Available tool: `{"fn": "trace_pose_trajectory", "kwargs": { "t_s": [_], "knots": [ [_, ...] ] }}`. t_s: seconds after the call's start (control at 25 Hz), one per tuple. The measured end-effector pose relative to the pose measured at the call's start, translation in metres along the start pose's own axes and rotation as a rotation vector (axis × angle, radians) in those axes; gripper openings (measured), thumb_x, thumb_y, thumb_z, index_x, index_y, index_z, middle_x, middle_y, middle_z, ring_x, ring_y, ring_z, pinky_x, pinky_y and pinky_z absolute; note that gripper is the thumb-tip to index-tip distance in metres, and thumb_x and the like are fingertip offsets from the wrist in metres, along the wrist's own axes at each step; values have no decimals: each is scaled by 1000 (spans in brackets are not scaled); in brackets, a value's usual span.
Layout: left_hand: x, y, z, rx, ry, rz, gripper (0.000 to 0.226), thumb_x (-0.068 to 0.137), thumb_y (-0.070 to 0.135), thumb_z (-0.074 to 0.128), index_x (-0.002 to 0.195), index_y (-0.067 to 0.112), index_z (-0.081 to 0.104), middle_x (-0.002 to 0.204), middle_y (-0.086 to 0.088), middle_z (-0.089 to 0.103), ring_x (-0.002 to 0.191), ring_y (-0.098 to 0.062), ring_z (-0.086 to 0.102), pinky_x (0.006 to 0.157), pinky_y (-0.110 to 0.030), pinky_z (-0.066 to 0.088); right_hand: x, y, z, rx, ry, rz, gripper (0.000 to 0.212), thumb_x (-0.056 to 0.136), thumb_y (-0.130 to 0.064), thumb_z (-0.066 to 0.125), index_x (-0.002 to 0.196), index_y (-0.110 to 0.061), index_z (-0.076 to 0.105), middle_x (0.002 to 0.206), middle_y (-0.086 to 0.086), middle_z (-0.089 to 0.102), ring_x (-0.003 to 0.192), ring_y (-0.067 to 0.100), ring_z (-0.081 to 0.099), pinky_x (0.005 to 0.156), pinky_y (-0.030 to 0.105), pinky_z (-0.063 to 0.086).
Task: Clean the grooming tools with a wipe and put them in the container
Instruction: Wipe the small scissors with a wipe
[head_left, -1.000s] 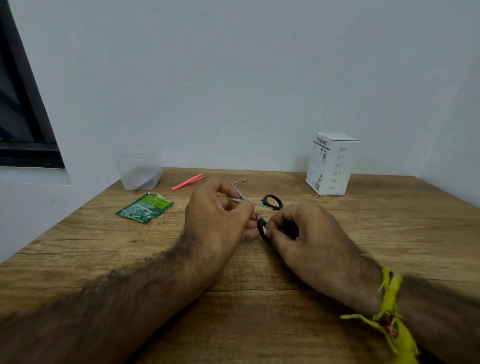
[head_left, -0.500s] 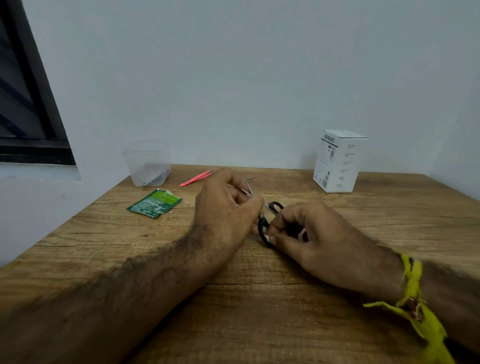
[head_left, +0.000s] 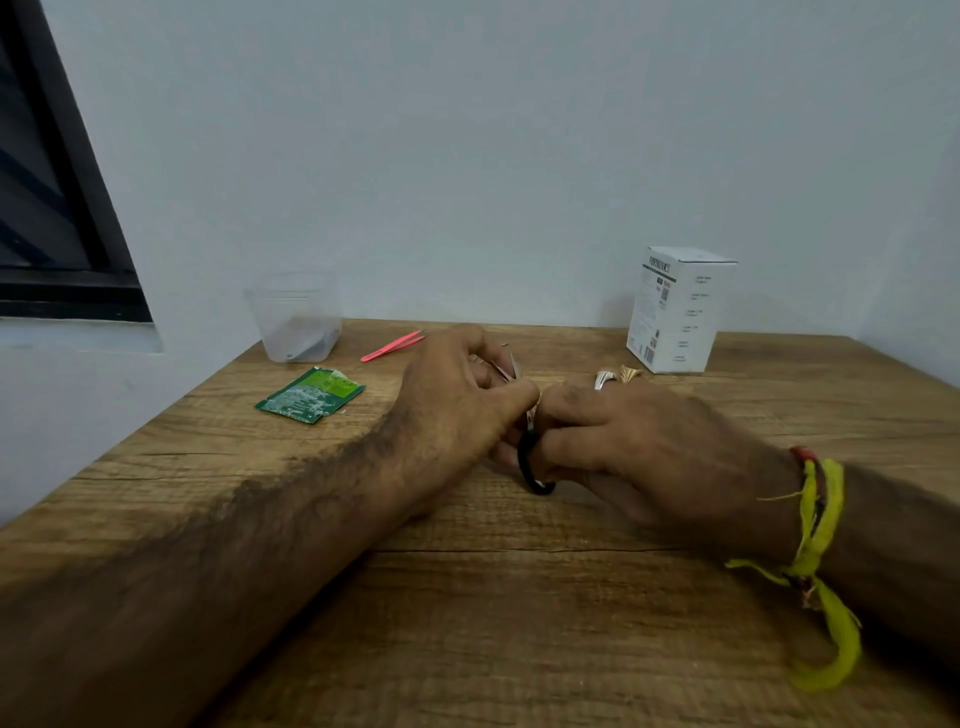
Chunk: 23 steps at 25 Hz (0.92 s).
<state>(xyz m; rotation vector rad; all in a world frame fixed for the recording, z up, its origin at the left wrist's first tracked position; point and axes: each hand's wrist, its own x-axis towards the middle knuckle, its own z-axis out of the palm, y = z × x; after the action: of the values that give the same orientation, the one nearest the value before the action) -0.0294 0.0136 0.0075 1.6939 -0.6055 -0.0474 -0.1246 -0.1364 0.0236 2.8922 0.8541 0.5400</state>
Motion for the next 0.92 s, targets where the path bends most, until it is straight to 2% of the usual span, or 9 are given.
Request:
{"fn": "trace_pose_trajectory", "kwargs": {
  "t_s": [0.08,0.16,0.24,0.4,0.56,0.72,0.76,0.92],
  "knots": [
    [0,1,0,-37,-21,-37,17,83,-7,68,94,1,59,63,-15,68,48,-22,65,44,-30,54,1,0,-2,-104,7,-48,23,90,-18,51,94,-17,74,98,6,67,73,25,61,60,31,44],
    [0,2,1,-65,-32,-79,19,81,-7,70,93,2,59,64,-15,66,46,-20,64,41,-26,50,1,-1,-3,-223,23,-91,17,83,-13,66,96,-20,75,101,3,68,73,22,61,61,28,37],
    [1,1,2,-43,-25,-101,21,79,-4,74,93,4,60,62,-11,66,45,-19,62,40,-23,46,0,2,-3,-287,53,-135,24,76,-9,76,98,-20,75,102,3,68,76,20,61,60,30,40],
    [1,0,2,-57,-27,-115,19,79,-4,72,92,2,60,52,-6,65,37,-15,58,37,-20,42,0,2,-3,-277,95,-153,18,81,-12,68,96,-20,74,99,1,67,74,21,60,59,35,46],
    [-1,-2,4,-143,35,-83,16,81,-9,65,93,-1,58,54,-11,67,41,-17,59,41,-21,47,-3,-4,0,-77,25,30,11,85,-25,61,89,-28,70,91,-12,60,76,11,54,60,27,38],
    [-1,-3,3,-169,100,-33,19,83,-9,65,95,3,57,61,-14,71,48,-17,65,47,-24,54,-5,6,9,188,58,353,8,89,-29,63,92,-29,70,86,-19,54,85,2,50,75,30,48],
    [-2,-4,3,-180,110,-29,20,83,-9,65,96,3,56,63,-14,71,49,-17,66,49,-25,55,-4,6,11,252,72,426,6,89,-28,66,90,-29,71,85,-19,56,84,1,52,75,27,48],
    [-3,-9,6,-217,145,-27,25,84,-8,66,103,4,55,64,-12,72,54,-17,69,57,-28,58,1,-3,14,560,129,692,9,87,-25,71,79,-27,75,72,-13,69,72,-5,61,57,9,44]
  ]
}}
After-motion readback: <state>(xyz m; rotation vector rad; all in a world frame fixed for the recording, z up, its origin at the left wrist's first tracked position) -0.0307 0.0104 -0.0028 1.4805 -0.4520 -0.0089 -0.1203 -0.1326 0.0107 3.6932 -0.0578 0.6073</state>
